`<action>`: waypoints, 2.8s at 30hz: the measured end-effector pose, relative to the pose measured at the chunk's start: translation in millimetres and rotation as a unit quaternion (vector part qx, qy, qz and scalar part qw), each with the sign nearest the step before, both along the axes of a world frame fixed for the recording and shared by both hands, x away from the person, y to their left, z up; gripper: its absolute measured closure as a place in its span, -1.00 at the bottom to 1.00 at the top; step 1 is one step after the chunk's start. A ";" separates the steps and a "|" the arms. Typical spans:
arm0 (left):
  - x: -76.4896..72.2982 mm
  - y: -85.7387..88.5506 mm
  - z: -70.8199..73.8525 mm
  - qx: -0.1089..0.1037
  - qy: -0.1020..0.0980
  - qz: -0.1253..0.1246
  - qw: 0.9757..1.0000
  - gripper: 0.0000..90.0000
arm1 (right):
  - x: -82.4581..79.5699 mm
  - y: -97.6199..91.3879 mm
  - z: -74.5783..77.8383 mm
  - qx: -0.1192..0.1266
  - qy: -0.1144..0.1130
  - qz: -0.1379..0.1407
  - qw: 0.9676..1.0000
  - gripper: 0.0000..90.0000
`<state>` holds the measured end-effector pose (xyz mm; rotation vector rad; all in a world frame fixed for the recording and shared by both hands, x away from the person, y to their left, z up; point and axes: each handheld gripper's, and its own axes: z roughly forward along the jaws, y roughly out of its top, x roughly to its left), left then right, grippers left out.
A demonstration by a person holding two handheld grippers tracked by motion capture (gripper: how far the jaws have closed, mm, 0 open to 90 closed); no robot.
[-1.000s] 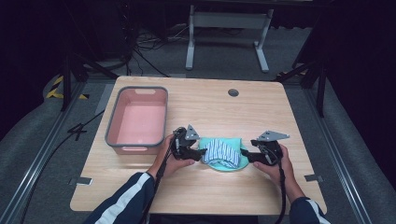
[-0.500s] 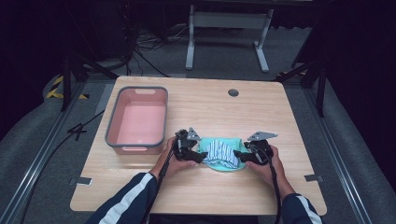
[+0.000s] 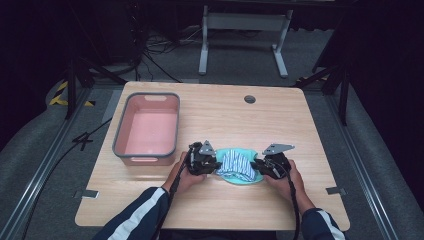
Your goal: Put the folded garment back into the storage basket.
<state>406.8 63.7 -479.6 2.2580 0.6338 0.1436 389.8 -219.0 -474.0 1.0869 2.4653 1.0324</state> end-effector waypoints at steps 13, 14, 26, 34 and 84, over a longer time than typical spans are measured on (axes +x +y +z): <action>-8.0 -3.8 26.3 0.019 -0.009 -0.014 1.000 0.81 | -12.0 1.8 18.5 0.015 -0.012 -0.002 1.000 0.82; -8.0 -3.1 28.1 0.020 -0.012 -0.016 1.000 0.82 | -12.5 1.2 20.6 0.017 -0.016 -0.004 1.000 0.82; -8.8 5.2 54.9 0.003 -0.033 -0.013 0.999 0.82 | -15.6 2.6 45.2 0.042 -0.048 -0.010 0.998 0.82; -9.2 15.3 71.4 -0.004 -0.046 -0.005 0.999 0.81 | -15.3 9.8 62.5 0.046 -0.066 -0.010 0.997 0.82; -19.6 131.9 164.3 -0.061 -0.130 0.115 0.983 0.83 | 20.8 126.4 157.8 0.071 -0.115 0.075 0.988 0.82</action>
